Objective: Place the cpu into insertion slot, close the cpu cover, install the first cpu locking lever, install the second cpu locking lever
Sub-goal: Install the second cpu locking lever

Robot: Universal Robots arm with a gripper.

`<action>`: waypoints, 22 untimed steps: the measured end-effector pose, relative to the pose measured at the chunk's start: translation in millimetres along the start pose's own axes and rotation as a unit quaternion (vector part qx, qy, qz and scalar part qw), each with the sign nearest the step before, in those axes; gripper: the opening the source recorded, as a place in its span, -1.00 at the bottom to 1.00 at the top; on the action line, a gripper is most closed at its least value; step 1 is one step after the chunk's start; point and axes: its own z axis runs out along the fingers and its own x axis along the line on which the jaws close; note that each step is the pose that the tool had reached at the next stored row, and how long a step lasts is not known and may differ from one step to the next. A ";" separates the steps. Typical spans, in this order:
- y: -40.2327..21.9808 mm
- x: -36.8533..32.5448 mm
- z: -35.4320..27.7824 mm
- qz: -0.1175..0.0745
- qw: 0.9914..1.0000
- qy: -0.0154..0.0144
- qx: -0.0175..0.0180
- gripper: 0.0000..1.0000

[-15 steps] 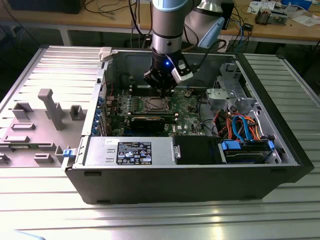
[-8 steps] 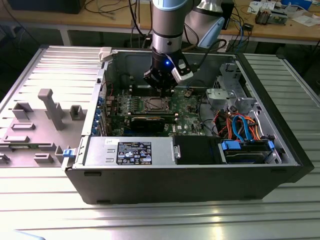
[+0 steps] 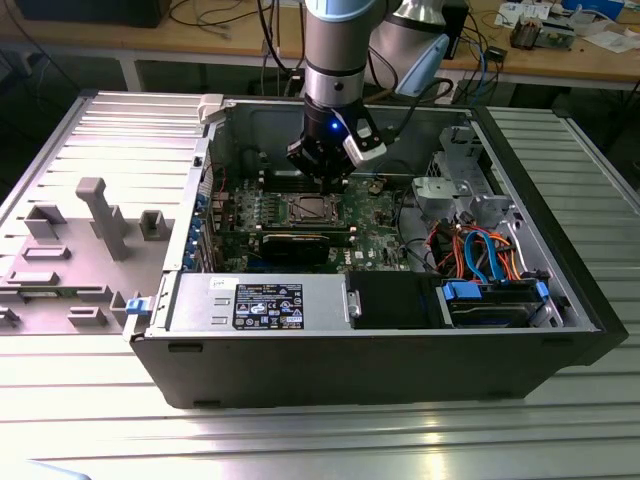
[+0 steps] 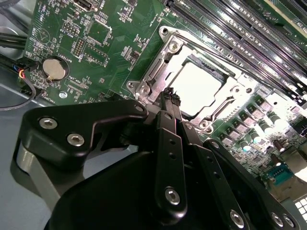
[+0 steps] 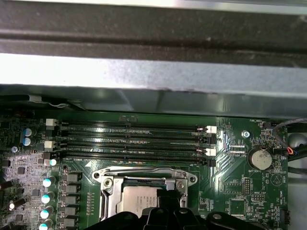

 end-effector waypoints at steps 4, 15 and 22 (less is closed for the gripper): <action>-5.2 0.3 0.0 0.000 1.000 0.000 0.001 -0.79; -47.2 1.6 -23.7 0.000 1.000 0.000 -0.004 -0.79; -71.3 5.0 -22.8 0.001 1.000 -0.001 -0.029 -0.79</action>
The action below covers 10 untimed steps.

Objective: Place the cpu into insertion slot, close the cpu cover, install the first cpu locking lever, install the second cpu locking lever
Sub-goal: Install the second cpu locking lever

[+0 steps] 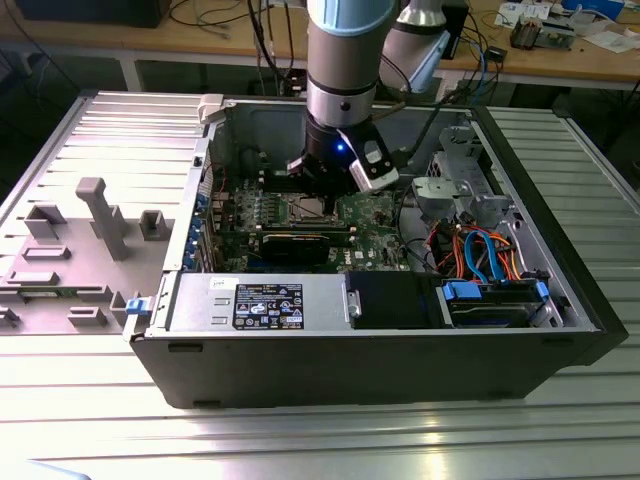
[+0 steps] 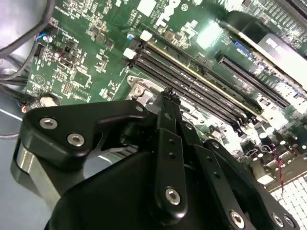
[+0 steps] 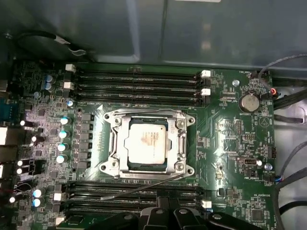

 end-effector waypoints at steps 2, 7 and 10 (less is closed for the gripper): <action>-1.6 6.2 -0.3 0.000 1.000 0.000 -0.002 -0.79; -0.8 30.8 0.9 0.000 1.000 0.000 -0.004 -0.79; -0.5 38.5 2.3 0.000 1.000 0.000 -0.007 -0.79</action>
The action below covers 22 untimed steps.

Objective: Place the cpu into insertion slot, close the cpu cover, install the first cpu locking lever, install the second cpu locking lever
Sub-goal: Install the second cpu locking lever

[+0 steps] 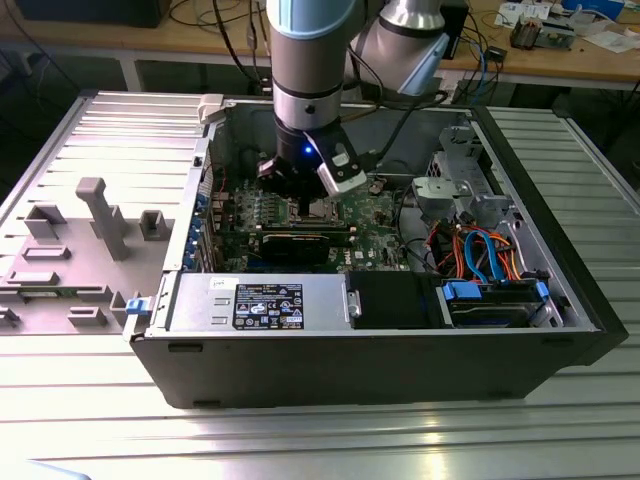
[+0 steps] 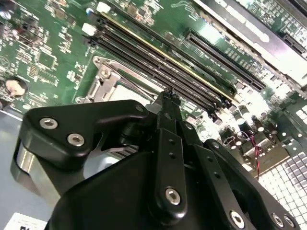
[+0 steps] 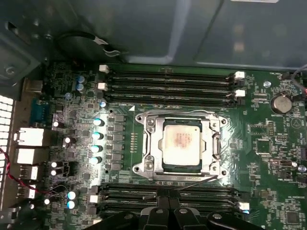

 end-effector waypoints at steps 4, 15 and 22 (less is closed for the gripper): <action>-0.8 4.4 7.8 0.000 1.000 0.000 -0.001 -0.79; -0.7 5.1 7.9 0.000 1.000 0.000 -0.001 -0.79; -1.0 8.1 11.0 0.000 1.000 0.000 -0.001 -0.79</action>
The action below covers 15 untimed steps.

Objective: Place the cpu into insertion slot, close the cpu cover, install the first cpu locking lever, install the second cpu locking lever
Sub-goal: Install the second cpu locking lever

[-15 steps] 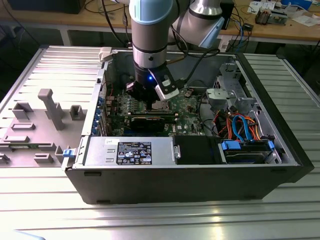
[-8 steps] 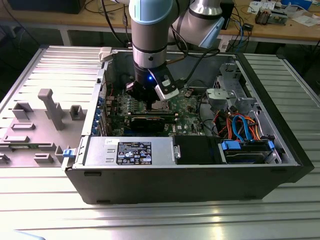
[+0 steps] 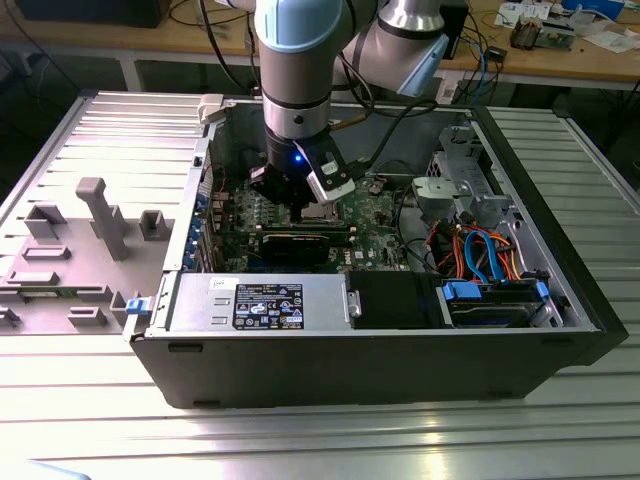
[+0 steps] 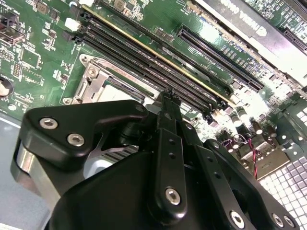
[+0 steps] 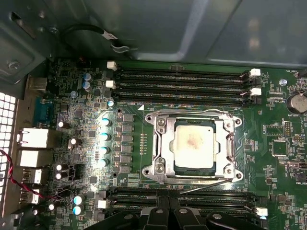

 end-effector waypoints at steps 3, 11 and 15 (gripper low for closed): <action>-0.1 0.1 0.7 0.000 1.000 0.000 0.000 -0.79; -0.1 0.1 0.9 0.000 1.000 0.000 0.000 -0.79; 0.1 2.5 1.1 0.000 1.000 0.000 0.000 -0.79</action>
